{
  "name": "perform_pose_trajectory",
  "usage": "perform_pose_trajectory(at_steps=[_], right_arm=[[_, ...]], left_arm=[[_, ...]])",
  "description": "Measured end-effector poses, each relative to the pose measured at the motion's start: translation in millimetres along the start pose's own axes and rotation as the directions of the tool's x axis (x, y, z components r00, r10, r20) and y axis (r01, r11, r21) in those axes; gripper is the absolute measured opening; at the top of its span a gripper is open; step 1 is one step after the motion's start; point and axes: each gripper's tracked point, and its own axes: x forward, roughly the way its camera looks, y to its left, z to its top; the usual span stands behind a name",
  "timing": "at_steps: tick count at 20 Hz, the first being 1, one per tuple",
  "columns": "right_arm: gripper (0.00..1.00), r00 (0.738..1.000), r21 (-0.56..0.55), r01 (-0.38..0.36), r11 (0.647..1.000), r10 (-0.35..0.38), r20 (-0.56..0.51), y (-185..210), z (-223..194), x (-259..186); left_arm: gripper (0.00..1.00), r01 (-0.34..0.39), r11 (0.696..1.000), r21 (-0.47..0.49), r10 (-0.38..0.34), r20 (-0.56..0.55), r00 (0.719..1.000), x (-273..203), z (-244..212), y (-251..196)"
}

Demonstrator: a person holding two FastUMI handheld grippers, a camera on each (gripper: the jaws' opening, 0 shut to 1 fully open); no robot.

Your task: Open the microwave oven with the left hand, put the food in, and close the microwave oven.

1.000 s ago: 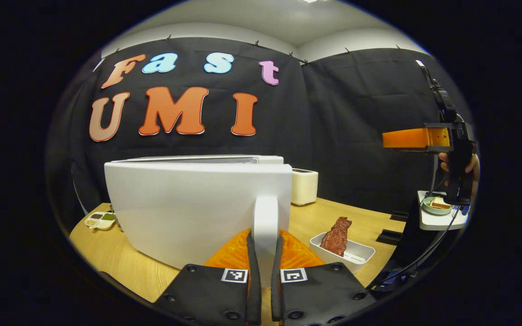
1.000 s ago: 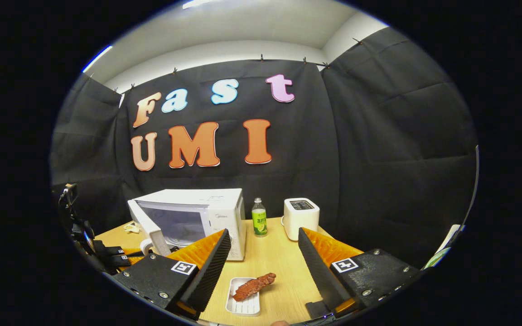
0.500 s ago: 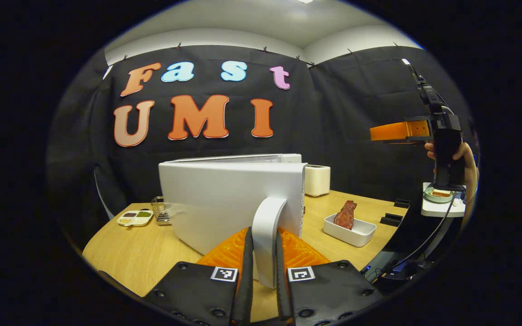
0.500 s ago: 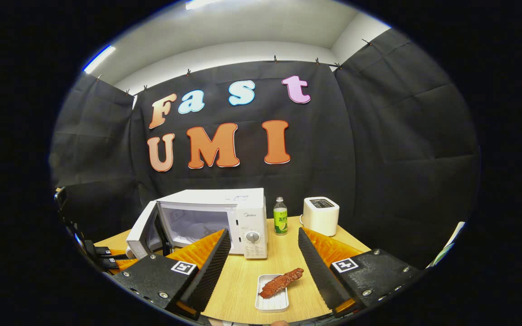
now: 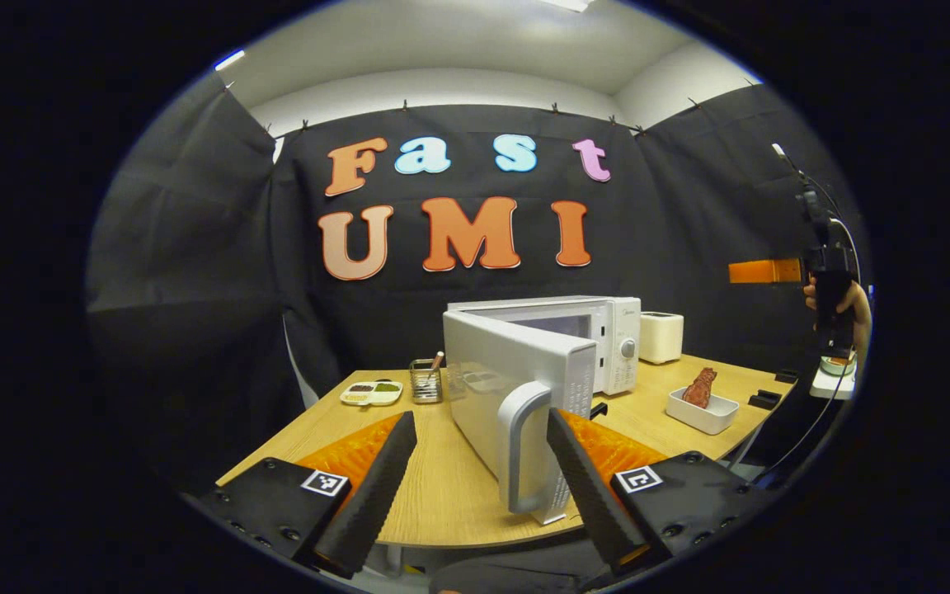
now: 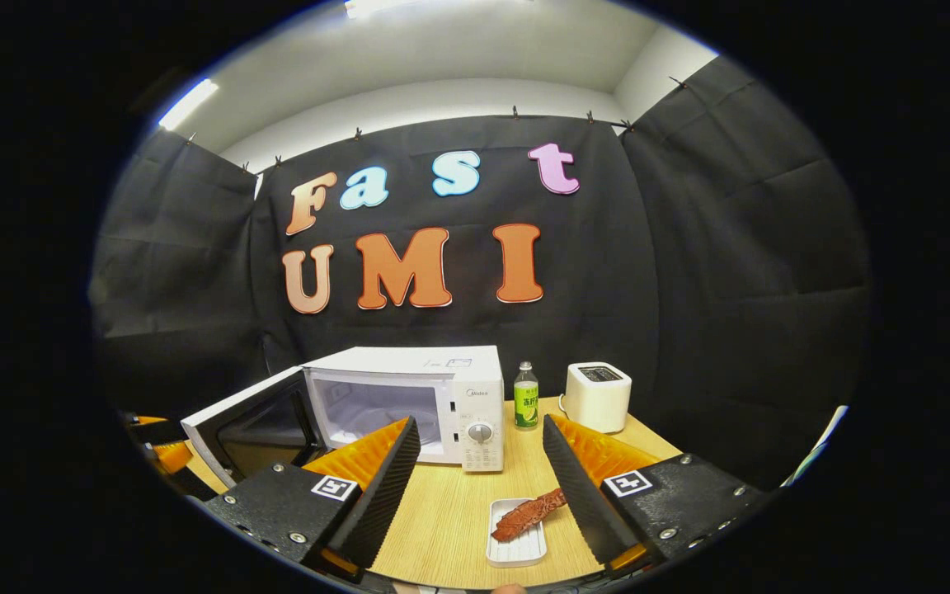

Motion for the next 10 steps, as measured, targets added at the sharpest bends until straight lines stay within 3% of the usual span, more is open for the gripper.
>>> perform_pose_trajectory(at_steps=[1,2,4,6,10], right_arm=[[0.93,1.000,0.000,0.005,1.000,-0.005,0.000,-2.1,-0.6,0.4],[0.93,1.000,-0.001,0.011,1.000,-0.011,0.000,-3.4,-2.1,0.0],[0.93,1.000,-0.001,0.025,1.000,-0.025,-0.001,-10.5,-4.9,-2.0],[0.93,0.999,0.002,0.044,0.999,-0.044,-0.008,-19.6,-10.6,-2.9],[0.93,0.991,0.015,0.127,0.992,-0.127,-0.034,-50.9,-27.9,2.8]], left_arm=[[0.96,-0.017,1.000,-0.015,0.017,0.013,1.000,-2.8,10.2,10.0],[1.00,-0.035,0.999,-0.023,0.036,0.024,0.999,-6.8,18.2,19.6],[0.96,-0.084,0.996,-0.024,0.085,0.045,0.995,-8.3,35.4,43.2],[1.00,-0.121,0.993,-0.019,0.121,0.053,0.991,-6.5,46.0,62.7],[1.00,-0.154,0.988,-0.024,0.155,0.061,0.986,5.1,61.5,87.2]])
